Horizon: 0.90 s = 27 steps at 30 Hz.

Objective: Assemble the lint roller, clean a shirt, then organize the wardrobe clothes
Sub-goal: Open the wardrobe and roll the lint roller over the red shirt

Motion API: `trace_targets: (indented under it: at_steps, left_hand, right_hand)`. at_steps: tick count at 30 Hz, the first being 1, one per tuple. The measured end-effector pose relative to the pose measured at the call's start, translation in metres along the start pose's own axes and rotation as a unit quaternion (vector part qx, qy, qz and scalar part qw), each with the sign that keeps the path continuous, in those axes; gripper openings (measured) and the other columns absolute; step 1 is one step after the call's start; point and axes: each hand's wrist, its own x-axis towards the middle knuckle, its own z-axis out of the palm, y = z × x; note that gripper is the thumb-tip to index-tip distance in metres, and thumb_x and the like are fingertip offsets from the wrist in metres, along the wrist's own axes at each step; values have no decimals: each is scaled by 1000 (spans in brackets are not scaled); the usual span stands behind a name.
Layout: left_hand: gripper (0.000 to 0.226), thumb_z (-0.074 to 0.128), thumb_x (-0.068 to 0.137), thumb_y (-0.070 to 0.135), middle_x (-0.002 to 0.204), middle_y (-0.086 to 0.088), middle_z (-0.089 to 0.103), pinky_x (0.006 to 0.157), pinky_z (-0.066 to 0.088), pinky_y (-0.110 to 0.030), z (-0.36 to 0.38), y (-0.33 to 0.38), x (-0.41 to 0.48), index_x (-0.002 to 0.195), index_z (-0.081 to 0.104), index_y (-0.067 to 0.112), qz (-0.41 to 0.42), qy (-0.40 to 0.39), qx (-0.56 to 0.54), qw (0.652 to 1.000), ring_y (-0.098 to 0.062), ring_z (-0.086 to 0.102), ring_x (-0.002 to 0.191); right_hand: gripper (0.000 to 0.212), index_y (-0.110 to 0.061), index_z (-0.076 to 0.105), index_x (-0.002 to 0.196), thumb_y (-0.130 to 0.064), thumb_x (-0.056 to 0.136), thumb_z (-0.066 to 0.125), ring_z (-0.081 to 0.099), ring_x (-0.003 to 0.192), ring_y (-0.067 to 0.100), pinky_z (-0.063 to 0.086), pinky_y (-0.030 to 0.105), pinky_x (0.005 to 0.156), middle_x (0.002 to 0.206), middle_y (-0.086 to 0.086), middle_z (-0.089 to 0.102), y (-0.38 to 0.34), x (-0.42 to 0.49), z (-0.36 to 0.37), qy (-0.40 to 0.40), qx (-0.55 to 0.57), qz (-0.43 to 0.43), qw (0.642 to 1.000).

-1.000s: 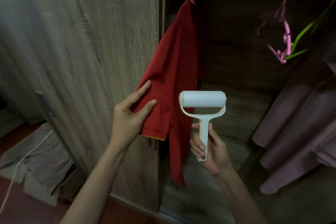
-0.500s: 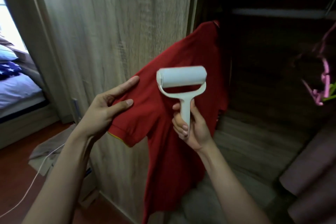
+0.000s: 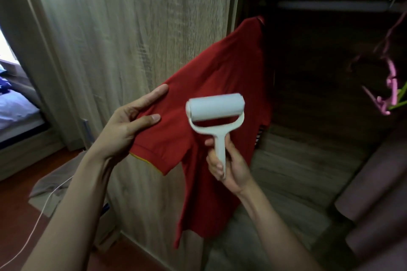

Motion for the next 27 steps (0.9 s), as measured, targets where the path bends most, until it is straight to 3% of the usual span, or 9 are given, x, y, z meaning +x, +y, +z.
trace_targets:
  at_steps: [4,10,15,21,27]
  left_hand:
    - [56,52,84,-10,134,17,58,100,41,-12,-5,-2,1,131,56,20,-1,-14,11,1000,-3,50,129]
    - [57,53,78,-6,134,13,60,90,47,-13,-7,-4,5,126,61,23,-16,-35,-37,999,-5,55,124]
    - [61,49,79,-9,129,15,62,89,47,-13,-7,-6,7,133,52,18,-20,-40,-39,998,-3,57,119]
    - [63,49,77,-6,130,8,63,86,50,-15,-9,-7,10,134,52,20,-31,-43,-63,997,-6,61,114]
    - [61,45,82,-12,128,8,64,88,50,-15,-10,-10,13,135,52,19,-33,-41,-71,996,-7,61,116]
  right_hand:
    - [61,-10,70,93,-65,67,73,34,33,7,25,18,31,45,0,37,43,-29,-11,54,-2,33,998]
    - [54,-14,72,92,-64,73,66,34,32,4,29,16,31,44,-4,39,-10,7,15,3,-16,-37,999]
    - [61,-12,71,93,-67,67,72,32,31,6,26,15,30,45,-1,37,39,-25,1,60,-21,8,998]
    - [55,-16,72,94,-66,74,62,33,32,5,27,16,30,44,-3,38,-21,14,24,16,-56,-67,996]
    - [54,-11,70,89,-61,69,74,34,32,6,26,17,30,44,-2,37,38,-15,5,45,44,-8,998]
